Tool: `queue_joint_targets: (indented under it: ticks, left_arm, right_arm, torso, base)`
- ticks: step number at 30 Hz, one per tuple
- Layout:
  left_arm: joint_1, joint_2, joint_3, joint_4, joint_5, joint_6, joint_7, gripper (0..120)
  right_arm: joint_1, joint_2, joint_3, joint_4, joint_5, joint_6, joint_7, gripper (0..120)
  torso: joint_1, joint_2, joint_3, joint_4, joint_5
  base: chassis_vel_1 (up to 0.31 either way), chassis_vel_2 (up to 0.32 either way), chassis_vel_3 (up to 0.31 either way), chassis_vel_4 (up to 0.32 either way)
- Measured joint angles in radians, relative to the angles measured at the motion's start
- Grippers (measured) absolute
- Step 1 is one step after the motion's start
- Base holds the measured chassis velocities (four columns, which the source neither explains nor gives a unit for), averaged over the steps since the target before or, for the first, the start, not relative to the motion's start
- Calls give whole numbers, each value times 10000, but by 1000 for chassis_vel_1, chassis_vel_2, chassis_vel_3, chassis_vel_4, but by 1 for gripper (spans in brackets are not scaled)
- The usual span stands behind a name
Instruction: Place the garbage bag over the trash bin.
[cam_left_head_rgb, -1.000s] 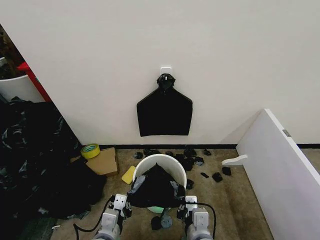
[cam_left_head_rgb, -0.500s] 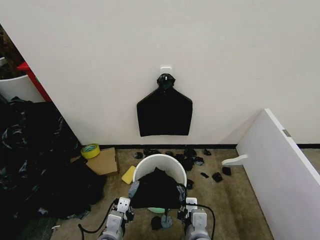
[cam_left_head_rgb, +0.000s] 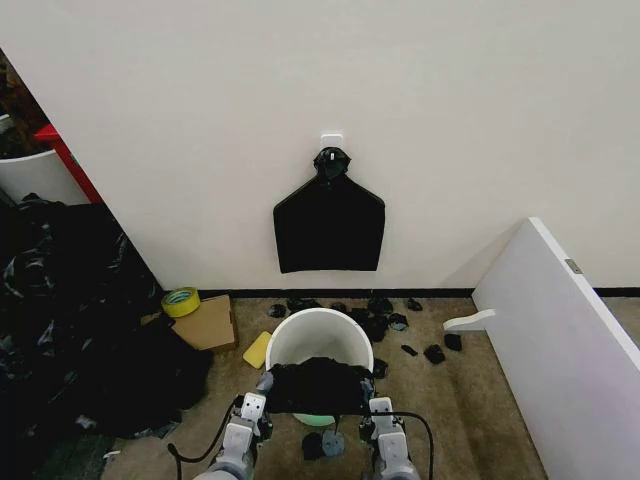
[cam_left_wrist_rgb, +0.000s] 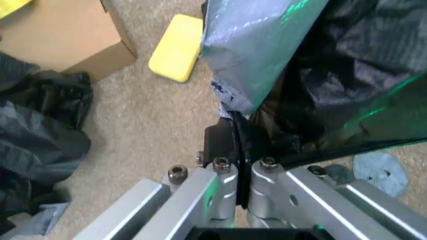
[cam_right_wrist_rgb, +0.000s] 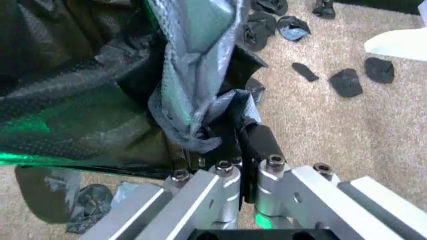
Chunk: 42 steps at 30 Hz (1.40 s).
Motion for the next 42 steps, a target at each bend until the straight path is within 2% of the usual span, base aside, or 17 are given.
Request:
queue_joint_targets:
  ticks: [2,4,6,10,11,12,14,15,16,17,18,19,24,26,28,37,42]
  left_arm:
    - [40,-6,-4,-37,-34,60,-47,0]
    - [129,5,-51,-246,-132,224,-155,8]
    - [170,24,-73,-334,-164,267,-183,10]
    - [401,137,-168,-782,-371,493,-440,25]
    - [435,152,-181,-847,-404,518,-495,30]
    - [435,152,-181,-847,-404,518,-495,30]
    - [828,347,-333,-1438,-693,754,-914,46]
    - [828,347,-333,-1438,-693,754,-914,46]
    - [1197,545,-475,-1911,-776,938,-1142,54]
    - [1347,645,-537,-2109,-789,1007,-1222,57]
    - [1493,734,-627,-2298,-806,1063,-1290,63]
    - [1493,734,-627,-2298,-806,1063,-1290,63]
    - [2043,935,-1127,-2947,-868,1218,-1478,84]
    - [2128,1002,-1221,-3122,-898,1219,-1528,88]
    - [2151,1115,-1382,-3435,-1033,1233,-1642,97]
    - [2042,1327,-1531,-3660,-1233,1193,-2144,100]
    - [2028,1385,-1702,-3830,-1566,1077,-1959,100]
  right_arm:
    - [-62,-28,22,155,167,-88,1,0]
    - [-205,-84,76,490,595,-203,18,8]
    - [-243,-100,92,584,709,-236,19,10]
    - [-434,-229,153,1109,1225,-473,44,23]
    - [-459,-253,158,1166,1269,-503,53,30]
    - [-459,-253,158,1166,1269,-503,53,30]
    - [-705,-482,178,1665,1507,-720,140,47]
    - [-705,-482,178,1665,1507,-720,140,47]
    - [-937,-666,210,2061,1545,-842,209,54]
    - [-1040,-753,233,2280,1545,-896,230,59]
    - [-1148,-831,250,2503,1544,-957,254,63]
    - [-1148,-831,250,2503,1544,-957,254,63]
    - [-1572,-1062,350,3301,1516,-1112,368,84]
    - [-1639,-1116,373,3486,1501,-1111,376,88]
    - [-1641,-1191,415,3847,1520,-1073,377,97]
    - [-1094,-1240,431,4226,1738,-926,366,100]
    - [-864,-1124,429,4161,1759,-852,296,100]
  torso:
    - [0,0,0,0,0]
    - [0,0,0,0,-2]
    - [0,0,0,0,-1]
    - [0,0,0,0,0]
    - [0,0,0,0,-1]
    - [0,0,0,0,-1]
    - [0,0,0,0,-1]
    - [0,0,0,0,-1]
    - [0,0,0,0,0]
    - [0,0,0,1,0]
    - [0,0,-1,0,-1]
    - [0,0,-1,0,-1]
    - [0,0,-1,0,-1]
    - [0,0,-1,0,-1]
    - [0,0,0,-1,0]
    - [0,0,0,1,-1]
    - [0,0,0,1,0]
  base:
    - [0,0,0,0]
    - [0,0,0,0]
    - [0,0,0,0]
    - [0,0,0,0]
    - [0,0,0,0]
    - [0,0,0,0]
    - [0,0,0,0]
    - [0,0,0,0]
    - [0,0,0,0]
    - [0,0,0,0]
    - [0,0,0,0]
    - [0,0,0,0]
    - [0,0,0,0]
    - [0,0,0,0]
    - [0,0,0,0]
    - [0,0,0,0]
    - [0,0,0,0]
